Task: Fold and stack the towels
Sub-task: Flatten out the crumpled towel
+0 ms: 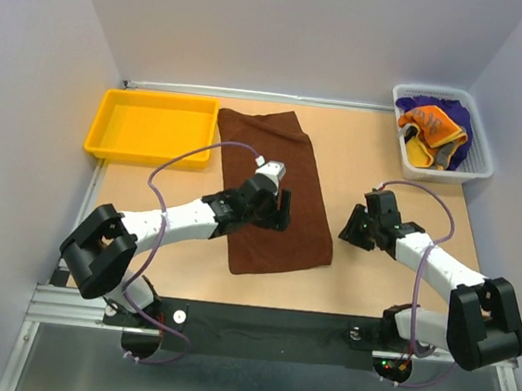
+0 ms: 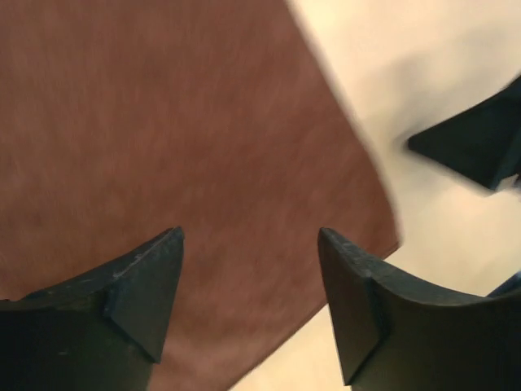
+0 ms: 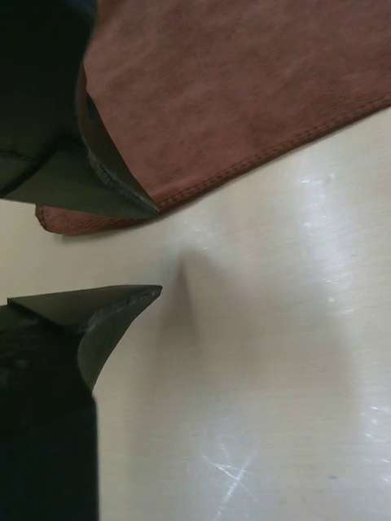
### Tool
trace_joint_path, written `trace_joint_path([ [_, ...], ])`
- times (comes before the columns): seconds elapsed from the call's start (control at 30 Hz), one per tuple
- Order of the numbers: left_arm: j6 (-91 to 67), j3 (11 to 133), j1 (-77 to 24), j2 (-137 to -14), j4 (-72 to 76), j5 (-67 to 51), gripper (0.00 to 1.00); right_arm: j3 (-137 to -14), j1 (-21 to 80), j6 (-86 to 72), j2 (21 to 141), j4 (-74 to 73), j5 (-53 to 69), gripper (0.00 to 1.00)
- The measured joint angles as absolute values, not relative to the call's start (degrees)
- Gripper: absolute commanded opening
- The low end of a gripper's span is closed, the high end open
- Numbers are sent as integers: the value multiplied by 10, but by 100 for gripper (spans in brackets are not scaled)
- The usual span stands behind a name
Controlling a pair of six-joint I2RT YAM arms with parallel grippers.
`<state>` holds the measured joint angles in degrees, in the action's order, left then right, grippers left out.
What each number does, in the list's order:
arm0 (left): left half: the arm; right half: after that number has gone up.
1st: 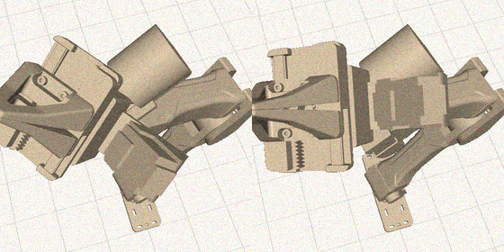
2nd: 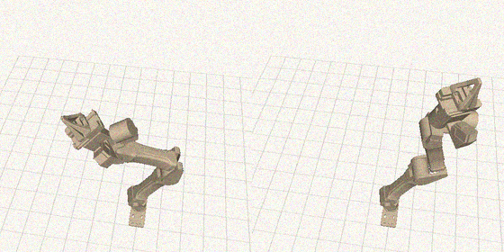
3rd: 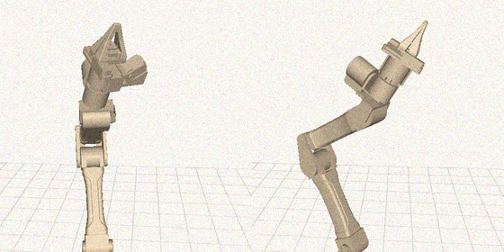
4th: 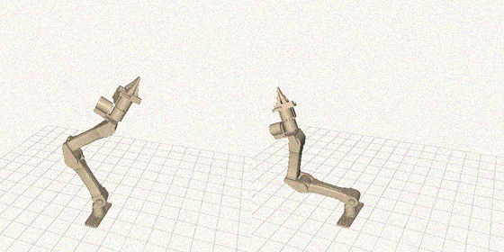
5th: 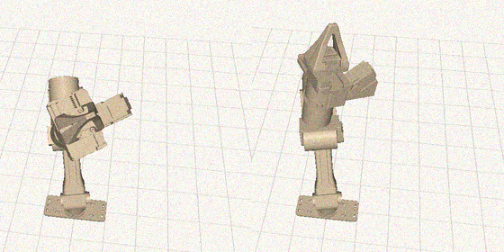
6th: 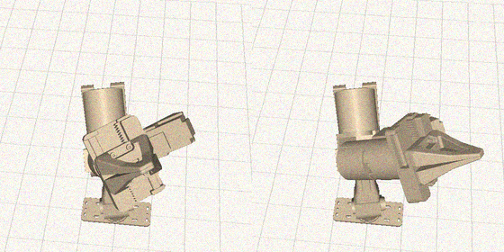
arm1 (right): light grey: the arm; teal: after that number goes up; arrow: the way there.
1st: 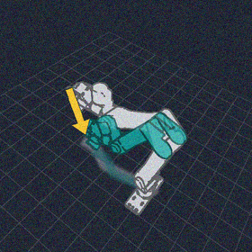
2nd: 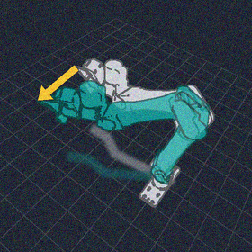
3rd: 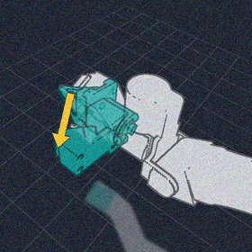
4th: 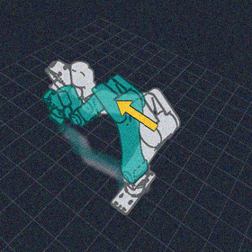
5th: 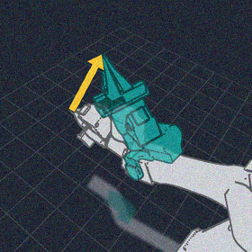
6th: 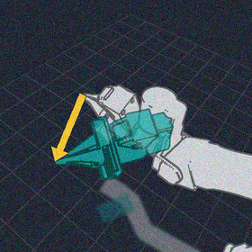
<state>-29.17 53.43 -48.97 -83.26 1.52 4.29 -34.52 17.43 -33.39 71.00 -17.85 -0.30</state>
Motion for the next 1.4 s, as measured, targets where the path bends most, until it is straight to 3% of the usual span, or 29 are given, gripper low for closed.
trace_joint_path([
  [0.4, -362, 429, -506, -836, 15, 46, 75, -302, 235, -389, 688, -190, 41, 41],
  [0.53, -370, 422, -506, -836, 16, 46, 75, -300, 249, -396, 698, -188, 44, 25],
  [0.57, -372, 421, -506, -836, 18, 46, 75, -300, 252, -398, 700, -189, 43, 14],
  [0.67, -375, 420, -506, -840, 19, 46, 75, -301, 257, -399, 700, -191, 40, 0],
  [0.8, -376, 420, -506, -851, 19, 45, 75, -317, 264, -394, 703, -211, 30, 0],
  [0.93, -376, 420, -506, -858, 14, 45, 75, -381, 283, -378, 729, -268, 3, 12],
  [1.03, -376, 420, -506, -858, 9, 46, 75, -435, 331, -374, 758, -305, -43, 33],
  [1.2, -376, 420, -506, -857, 1, 48, 75, -470, 414, -381, 797, -357, -82, 54],
  [1.3, -376, 420, -506, -852, -12, 50, 75, -474, 436, -384, 802, -382, -95, 58],
  [1.4, -375, 419, -506, -842, -19, 53, 75, -475, 436, -389, 798, -395, -117, 54],
])
